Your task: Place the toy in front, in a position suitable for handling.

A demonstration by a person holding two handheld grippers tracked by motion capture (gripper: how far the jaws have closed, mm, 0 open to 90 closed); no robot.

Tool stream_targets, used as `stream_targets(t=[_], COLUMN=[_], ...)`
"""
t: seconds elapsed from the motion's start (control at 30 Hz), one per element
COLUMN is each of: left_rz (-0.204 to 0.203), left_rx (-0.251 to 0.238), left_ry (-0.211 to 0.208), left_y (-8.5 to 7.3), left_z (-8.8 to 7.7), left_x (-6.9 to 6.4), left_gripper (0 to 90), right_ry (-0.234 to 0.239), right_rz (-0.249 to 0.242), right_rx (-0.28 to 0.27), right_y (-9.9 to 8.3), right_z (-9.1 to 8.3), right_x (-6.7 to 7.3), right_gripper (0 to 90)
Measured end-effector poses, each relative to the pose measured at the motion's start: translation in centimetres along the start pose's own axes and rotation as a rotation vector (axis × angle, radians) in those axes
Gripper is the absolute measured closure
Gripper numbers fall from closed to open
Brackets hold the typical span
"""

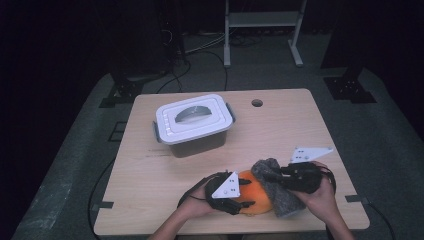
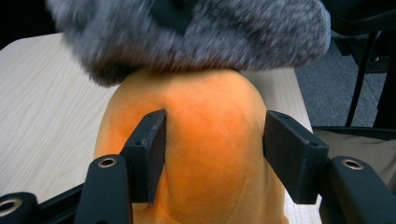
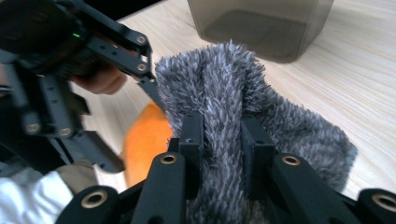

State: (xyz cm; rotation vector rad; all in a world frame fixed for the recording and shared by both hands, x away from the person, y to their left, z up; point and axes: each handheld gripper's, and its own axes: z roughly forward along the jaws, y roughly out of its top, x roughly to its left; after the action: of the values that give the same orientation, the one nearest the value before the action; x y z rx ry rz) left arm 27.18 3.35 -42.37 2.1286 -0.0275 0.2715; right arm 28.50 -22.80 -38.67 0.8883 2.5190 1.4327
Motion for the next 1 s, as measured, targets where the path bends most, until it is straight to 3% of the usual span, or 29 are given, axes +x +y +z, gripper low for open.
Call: stream_targets(t=[0.07,0.13,0.4,0.47,0.57,0.63,0.7,0.83,1.0], left_rz=[-0.003,-0.004,-0.031,-0.042,-0.056,-0.072,-0.099,-0.160,-0.219], left_rx=[0.005,0.006,0.005,-0.001,-0.003,-0.002,0.003,-0.007,0.002], left_ry=[-0.005,-0.003,-0.005,-0.008,0.001,0.013,0.022,0.029,0.051], left_y=[-0.1,-0.1,-0.5,-0.6,-0.8,-1.0,-1.3,-1.8,-2.2], left_z=[0.0,-0.1,-0.3,-0.3,-0.3,-0.3,-0.5,-0.6,-0.8], left_x=[0.0,0.1,0.6,0.7,1.0,1.2,1.6,2.3,3.1], left_gripper=[40.7,41.0,40.9,40.5,40.3,40.4,40.4,40.3,39.5], right_ry=[-0.009,0.011,-0.022,-0.037,-0.021,-0.001,-0.009,0.004,-0.050], right_rz=[0.007,0.035,0.128,0.128,0.100,0.069,0.043,0.086,0.124], right_rx=[0.027,0.019,0.042,0.038,-0.002,-0.003,0.030,0.039,0.084], right_y=[-0.2,-0.7,-3.0,-3.0,-2.3,-1.8,-1.8,-2.8,-4.1], right_z=[0.7,0.8,-0.6,-1.0,-1.4,-1.3,-0.6,-0.1,-0.5], right_x=[-0.2,-0.9,-3.3,-3.3,-2.3,-1.6,-1.2,-2.3,-3.4], right_gripper=[73.1,73.1,72.9,72.8,72.8,72.8,72.4,72.2,72.3])
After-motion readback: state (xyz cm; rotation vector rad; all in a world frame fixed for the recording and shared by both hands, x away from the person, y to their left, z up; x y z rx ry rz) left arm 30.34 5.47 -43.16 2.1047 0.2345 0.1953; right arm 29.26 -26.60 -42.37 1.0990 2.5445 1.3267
